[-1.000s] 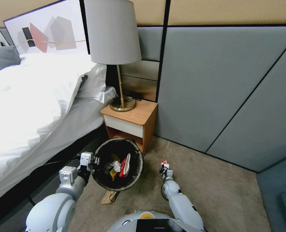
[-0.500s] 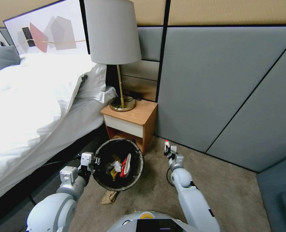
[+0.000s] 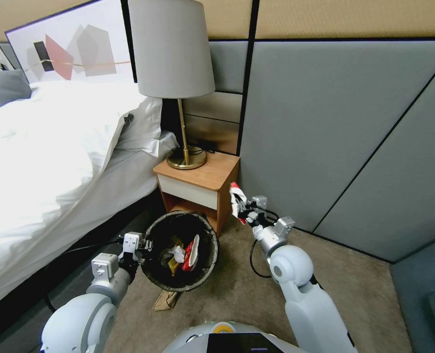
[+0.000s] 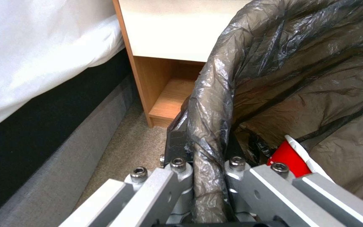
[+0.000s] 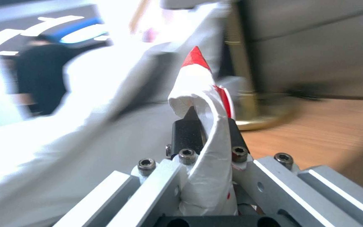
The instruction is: Pick up the trash bin, then pick up the garbage from the floor and place it into the trash bin.
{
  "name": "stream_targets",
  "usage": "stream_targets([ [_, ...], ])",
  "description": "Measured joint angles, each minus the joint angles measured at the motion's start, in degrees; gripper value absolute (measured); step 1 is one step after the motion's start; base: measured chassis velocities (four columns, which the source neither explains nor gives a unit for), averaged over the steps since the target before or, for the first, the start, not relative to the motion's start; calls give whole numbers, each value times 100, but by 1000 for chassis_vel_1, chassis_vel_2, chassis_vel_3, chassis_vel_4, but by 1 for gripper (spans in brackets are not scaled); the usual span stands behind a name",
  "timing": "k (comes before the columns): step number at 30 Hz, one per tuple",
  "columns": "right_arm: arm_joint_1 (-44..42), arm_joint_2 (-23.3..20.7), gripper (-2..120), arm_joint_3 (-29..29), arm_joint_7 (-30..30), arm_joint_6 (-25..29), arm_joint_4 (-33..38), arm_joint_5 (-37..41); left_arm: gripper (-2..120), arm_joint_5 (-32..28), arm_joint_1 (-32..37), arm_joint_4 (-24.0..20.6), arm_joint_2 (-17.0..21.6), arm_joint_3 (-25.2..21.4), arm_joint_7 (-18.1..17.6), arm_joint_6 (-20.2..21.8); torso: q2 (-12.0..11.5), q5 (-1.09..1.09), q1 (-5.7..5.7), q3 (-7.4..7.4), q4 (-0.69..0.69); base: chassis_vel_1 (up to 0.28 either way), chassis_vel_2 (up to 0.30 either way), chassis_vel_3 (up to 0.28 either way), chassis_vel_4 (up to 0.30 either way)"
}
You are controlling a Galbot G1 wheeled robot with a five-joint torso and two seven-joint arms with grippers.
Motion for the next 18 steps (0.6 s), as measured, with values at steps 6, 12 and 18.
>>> stream_targets([
  [6, 81, -24, 2, -745, -115, 32, -66, -49, 1, 2, -38, 44, 44, 22, 0, 5, 0, 0, 0, 0, 0, 0, 0, 0, 0],
  [12, 161, -4, 2, -1137, -95, 18, -120, -82, 1, 1, -81, 80, 74, 23, -1, 10, 0, -1, 0, 0, 0, 0, 0, 0, 0],
  [18, 163, -19, 2, -1570, 10, -65, -223, -139, 1, -20, -135, 105, 84, 22, -1, 20, 0, -1, 0, 0, 0, 0, 0, 0, 0],
])
